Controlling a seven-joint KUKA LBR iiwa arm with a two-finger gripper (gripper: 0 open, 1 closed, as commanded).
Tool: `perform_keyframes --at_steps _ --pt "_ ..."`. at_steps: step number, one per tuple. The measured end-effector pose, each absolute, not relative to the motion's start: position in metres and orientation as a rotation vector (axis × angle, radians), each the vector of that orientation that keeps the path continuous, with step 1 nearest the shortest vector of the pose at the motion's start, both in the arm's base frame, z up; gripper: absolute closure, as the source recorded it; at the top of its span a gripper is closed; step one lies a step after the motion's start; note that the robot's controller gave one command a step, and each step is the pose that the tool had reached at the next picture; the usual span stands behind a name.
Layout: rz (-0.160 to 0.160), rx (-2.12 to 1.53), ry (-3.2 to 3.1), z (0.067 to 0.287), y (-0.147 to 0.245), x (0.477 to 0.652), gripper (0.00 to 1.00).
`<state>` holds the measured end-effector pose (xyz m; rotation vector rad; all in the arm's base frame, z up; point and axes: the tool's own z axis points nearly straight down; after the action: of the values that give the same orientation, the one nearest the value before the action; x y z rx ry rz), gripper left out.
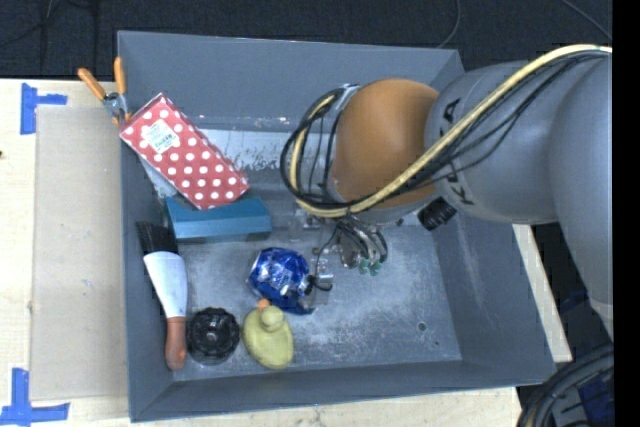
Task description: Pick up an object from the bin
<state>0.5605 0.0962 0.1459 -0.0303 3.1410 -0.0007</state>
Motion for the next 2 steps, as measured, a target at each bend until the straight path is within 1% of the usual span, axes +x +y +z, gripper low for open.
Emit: perform_keyframes --at_steps 1,2 --pt "0.005 -0.181 3.146 0.117 0.122 0.564 0.00" --pt "0.000 -0.079 3.143 0.091 0.108 0.561 0.00"
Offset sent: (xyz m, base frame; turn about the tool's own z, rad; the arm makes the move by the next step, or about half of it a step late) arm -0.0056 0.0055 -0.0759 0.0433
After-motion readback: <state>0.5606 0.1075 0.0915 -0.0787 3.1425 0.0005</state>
